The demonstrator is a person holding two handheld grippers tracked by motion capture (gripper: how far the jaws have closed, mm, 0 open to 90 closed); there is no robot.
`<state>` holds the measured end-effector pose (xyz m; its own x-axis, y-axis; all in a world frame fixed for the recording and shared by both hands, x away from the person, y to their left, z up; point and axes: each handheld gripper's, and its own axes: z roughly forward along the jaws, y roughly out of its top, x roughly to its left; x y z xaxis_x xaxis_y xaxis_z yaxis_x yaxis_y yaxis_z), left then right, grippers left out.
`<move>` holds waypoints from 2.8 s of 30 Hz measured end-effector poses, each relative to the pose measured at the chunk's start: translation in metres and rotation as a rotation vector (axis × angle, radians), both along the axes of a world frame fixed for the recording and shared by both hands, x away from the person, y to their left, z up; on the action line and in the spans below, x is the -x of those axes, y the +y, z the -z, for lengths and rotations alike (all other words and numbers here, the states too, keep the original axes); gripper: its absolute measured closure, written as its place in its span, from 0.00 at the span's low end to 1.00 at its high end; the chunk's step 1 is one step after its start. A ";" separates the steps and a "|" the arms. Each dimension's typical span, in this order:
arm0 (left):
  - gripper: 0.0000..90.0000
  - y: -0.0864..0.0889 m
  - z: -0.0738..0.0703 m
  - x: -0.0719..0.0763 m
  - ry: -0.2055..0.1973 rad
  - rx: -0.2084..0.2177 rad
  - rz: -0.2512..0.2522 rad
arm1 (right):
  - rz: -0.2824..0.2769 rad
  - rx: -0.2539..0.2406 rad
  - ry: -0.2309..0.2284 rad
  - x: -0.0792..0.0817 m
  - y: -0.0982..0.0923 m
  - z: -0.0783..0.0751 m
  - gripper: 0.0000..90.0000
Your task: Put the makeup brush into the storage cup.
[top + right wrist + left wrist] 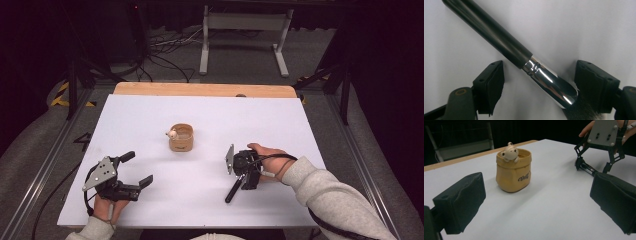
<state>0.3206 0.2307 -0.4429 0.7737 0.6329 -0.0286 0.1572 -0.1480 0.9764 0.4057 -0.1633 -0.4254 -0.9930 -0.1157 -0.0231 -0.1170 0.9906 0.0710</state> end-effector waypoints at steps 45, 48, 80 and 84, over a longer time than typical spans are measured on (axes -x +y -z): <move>0.03 -0.001 0.000 -0.002 0.043 -0.004 0.022 | 0.049 -0.059 0.187 -0.011 -0.001 -0.030 0.79; 0.03 -0.003 0.000 -0.002 0.044 -0.003 0.027 | 0.075 -0.072 0.199 -0.013 -0.003 -0.033 0.79; 0.02 -0.046 -0.031 -0.033 0.073 -0.028 0.277 | 0.295 -0.122 0.207 -0.009 -0.005 -0.072 0.79; 0.02 -0.055 -0.034 -0.036 0.079 -0.029 0.337 | 0.304 -0.129 0.209 -0.008 -0.004 -0.075 0.79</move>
